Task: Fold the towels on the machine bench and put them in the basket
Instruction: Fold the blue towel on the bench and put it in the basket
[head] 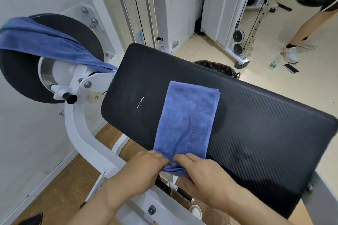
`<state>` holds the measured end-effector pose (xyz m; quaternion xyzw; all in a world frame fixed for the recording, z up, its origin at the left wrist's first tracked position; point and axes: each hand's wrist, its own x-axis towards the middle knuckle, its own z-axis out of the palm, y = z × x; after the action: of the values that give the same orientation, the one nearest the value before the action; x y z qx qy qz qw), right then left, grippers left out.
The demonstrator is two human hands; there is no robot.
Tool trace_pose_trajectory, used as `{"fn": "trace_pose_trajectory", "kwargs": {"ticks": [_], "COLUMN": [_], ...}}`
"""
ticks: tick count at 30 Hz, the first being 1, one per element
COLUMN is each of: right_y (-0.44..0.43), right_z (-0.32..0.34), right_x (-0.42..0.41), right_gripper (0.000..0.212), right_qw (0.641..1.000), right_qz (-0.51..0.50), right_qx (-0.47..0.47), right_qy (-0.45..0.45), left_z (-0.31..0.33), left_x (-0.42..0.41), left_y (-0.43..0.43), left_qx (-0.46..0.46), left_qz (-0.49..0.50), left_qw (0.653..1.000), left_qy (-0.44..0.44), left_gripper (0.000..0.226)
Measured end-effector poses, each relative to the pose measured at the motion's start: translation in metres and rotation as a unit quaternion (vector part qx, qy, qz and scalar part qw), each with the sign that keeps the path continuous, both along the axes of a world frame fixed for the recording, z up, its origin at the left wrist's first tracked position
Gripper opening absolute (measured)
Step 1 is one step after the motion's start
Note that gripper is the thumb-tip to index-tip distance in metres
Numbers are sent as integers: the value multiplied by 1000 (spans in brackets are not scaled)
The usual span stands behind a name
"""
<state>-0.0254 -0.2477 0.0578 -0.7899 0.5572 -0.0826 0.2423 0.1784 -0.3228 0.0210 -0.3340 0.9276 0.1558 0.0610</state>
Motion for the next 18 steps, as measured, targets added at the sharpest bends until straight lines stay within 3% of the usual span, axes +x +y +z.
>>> {"fn": "trace_pose_trajectory", "kwargs": {"ticks": [4,7,12,18], "right_y": [-19,-37,-61,-91], "right_z": [23,39,48,47], "right_x": [-13,-26,-38,-49], "right_gripper": [11,11,31,18], "right_qw": [994,984,972,949], "right_qz": [-97,-161,-222,-272], "right_qx": [-36,-45,-58,-158], "right_qy": [-46,-57,-42,34], "left_z": [55,78,79,62], "left_x": [-10,-11,-27,-66], "left_y": [-24,-46,-82,-107], "left_qx": [193,295,275,185], "left_qz": [110,181,265,322], "left_qw": [966,922,881,850], "left_qy": [129,174,279,373], "left_gripper": [15,22,12,7]}}
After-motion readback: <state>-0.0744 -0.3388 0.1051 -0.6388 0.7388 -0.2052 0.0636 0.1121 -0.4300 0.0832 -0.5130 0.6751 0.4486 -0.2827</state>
